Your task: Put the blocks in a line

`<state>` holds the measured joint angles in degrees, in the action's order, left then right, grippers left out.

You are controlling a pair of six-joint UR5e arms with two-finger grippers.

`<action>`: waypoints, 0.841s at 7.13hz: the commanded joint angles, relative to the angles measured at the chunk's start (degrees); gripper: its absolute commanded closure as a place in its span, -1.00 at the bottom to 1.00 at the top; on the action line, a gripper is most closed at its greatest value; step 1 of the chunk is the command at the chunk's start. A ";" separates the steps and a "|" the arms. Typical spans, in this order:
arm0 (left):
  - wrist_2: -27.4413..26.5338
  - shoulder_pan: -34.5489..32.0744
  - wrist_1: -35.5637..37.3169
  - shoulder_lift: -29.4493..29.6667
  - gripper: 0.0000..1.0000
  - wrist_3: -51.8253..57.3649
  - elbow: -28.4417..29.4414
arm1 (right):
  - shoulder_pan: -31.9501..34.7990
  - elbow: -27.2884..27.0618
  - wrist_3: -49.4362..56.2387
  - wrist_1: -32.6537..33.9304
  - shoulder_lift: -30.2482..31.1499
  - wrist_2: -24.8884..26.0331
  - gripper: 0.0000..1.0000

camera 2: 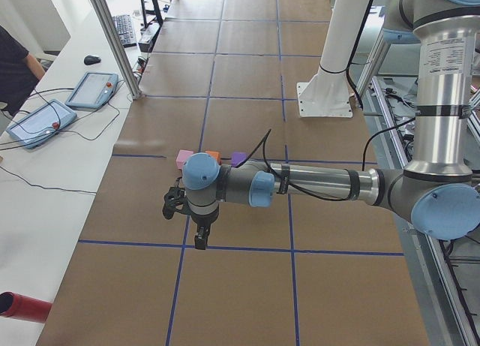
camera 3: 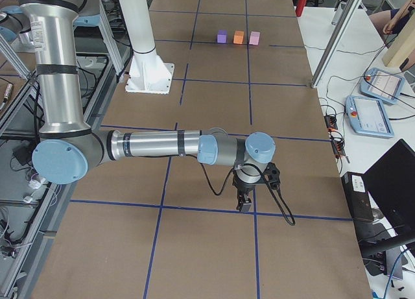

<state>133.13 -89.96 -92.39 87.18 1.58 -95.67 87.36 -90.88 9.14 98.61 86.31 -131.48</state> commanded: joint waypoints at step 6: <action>-0.32 -5.93 8.81 -1.05 -1.00 9.12 -2.59 | 0.00 0.00 0.00 0.00 0.00 0.00 -1.00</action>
<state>133.07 -95.81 -83.69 85.94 8.46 -98.14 87.36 -90.88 9.14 98.61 86.31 -131.48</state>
